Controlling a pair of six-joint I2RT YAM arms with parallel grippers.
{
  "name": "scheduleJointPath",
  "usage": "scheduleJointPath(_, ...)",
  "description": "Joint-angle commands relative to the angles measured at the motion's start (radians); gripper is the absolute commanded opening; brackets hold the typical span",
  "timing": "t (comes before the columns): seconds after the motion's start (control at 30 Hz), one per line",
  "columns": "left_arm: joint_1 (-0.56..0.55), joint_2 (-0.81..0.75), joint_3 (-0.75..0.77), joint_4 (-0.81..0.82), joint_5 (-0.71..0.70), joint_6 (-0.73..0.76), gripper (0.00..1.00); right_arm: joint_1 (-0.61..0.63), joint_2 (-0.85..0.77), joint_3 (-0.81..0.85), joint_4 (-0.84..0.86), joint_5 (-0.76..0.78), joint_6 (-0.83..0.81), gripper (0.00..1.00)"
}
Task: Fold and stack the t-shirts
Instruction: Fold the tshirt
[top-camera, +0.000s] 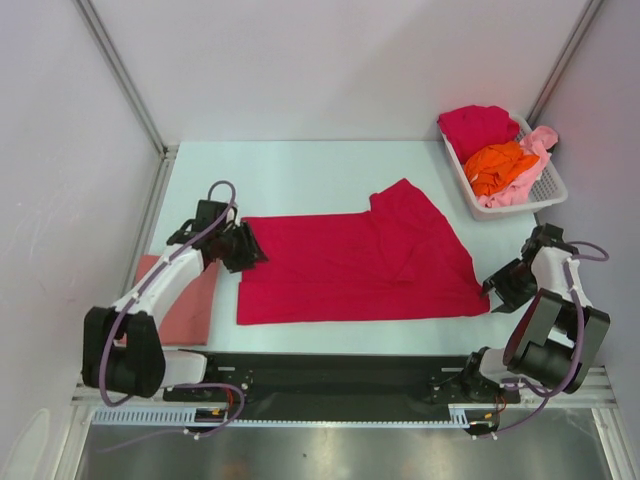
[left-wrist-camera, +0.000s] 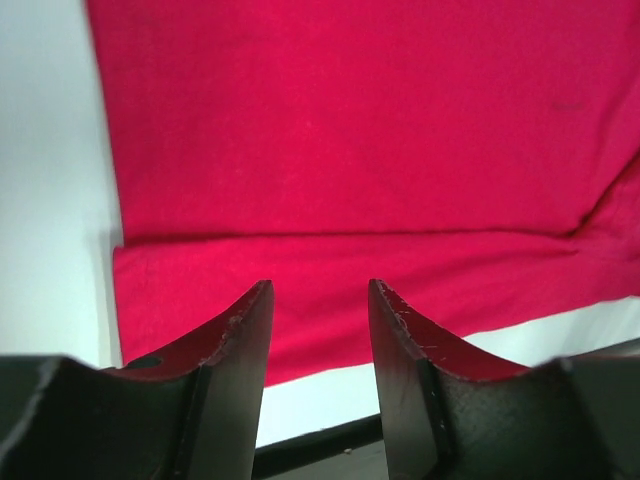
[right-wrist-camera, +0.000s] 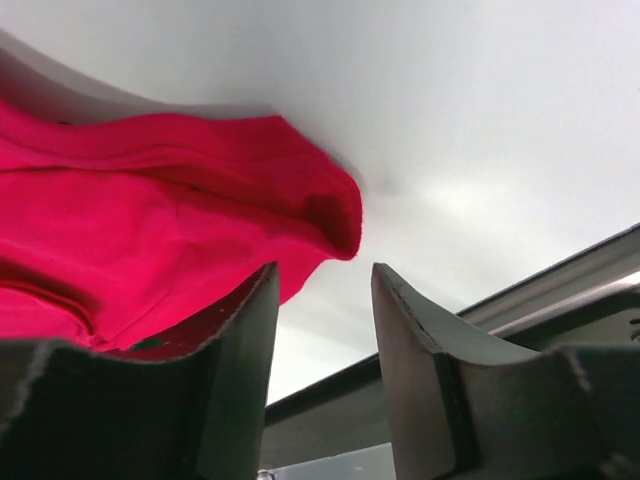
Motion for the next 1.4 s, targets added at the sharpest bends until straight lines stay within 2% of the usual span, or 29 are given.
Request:
scheduleJointPath(0.0, -0.008, 0.048, 0.071, 0.069, 0.087, 0.15, 0.49, -0.001, -0.034, 0.023, 0.024, -0.104, -0.063, 0.52)
scheduleJointPath(0.1, -0.008, 0.122, 0.12, 0.064, 0.103, 0.19, 0.51, 0.053, -0.042, 0.095, 0.073, -0.137, -0.093, 0.55)
scheduleJointPath(0.13, -0.008, 0.139, 0.131, 0.056, 0.107, 0.211, 0.53, 0.114, -0.046, 0.119, 0.084, -0.121, -0.105, 0.6)
scheduleJointPath(0.23, -0.006, 0.192, 0.156, 0.044, 0.1, 0.231, 0.59, 0.226, -0.025, 0.207, 0.116, -0.034, -0.12, 0.66)
scheduleJointPath(0.27, -0.006, 0.22, 0.18, 0.032, 0.087, 0.23, 0.6, 0.305, -0.01, 0.23, 0.127, 0.0, -0.122, 0.67)
scheduleJointPath(0.33, -0.006, 0.252, 0.208, 0.01, 0.088, 0.234, 0.62, 0.357, 0.053, 0.297, 0.141, 0.051, -0.117, 0.67)
scheduleJointPath(0.4, -0.006, 0.3, 0.26, -0.013, 0.087, 0.237, 0.62, 0.41, 0.099, 0.327, 0.225, 0.051, -0.113, 0.63)
scheduleJointPath(0.43, -0.005, 0.315, 0.277, -0.019, 0.082, 0.237, 0.62, 0.424, 0.168, 0.369, 0.25, 0.051, -0.11, 0.46)
scheduleJointPath(0.47, -0.005, 0.326, 0.306, -0.02, 0.08, 0.237, 0.6, 0.441, 0.203, 0.399, 0.282, 0.051, -0.104, 0.35)
scheduleJointPath(0.5, -0.003, 0.35, 0.318, -0.022, 0.084, 0.234, 0.52, 0.447, 0.251, 0.429, 0.293, 0.051, -0.1, 0.22)
scheduleJointPath(0.57, -0.003, 0.375, 0.35, -0.024, 0.087, 0.228, 0.47, 0.45, 0.383, 0.556, 0.291, 0.037, -0.106, 0.17)
scheduleJointPath(0.63, -0.003, 0.41, 0.375, -0.02, 0.088, 0.228, 0.47, 0.507, 0.508, 0.693, 0.259, 0.051, -0.119, 0.17)
scheduleJointPath(0.73, 0.0, 0.464, 0.4, -0.017, 0.055, 0.228, 0.47, 0.548, 0.642, 0.799, 0.244, 0.15, -0.156, 0.17)
scheduleJointPath(0.83, 0.009, 0.511, 0.413, -0.023, 0.042, 0.211, 0.45, 0.582, 0.722, 0.922, 0.219, 0.269, -0.191, 0.17)
scheduleJointPath(0.93, 0.035, 0.551, 0.406, 0.002, 0.093, 0.162, 0.43, 0.594, 0.788, 0.997, 0.236, 0.26, -0.206, 0.16)
scheduleJointPath(1.2, 0.074, 0.662, 0.424, 0.021, 0.048, 0.093, 0.43, 0.578, 0.937, 1.08, 0.285, 0.198, -0.133, 0.14)
scheduleJointPath(1.37, 0.098, 0.699, 0.43, 0.029, 0.034, 0.067, 0.43, 0.561, 1.055, 1.212, 0.252, 0.203, -0.133, 0.13)
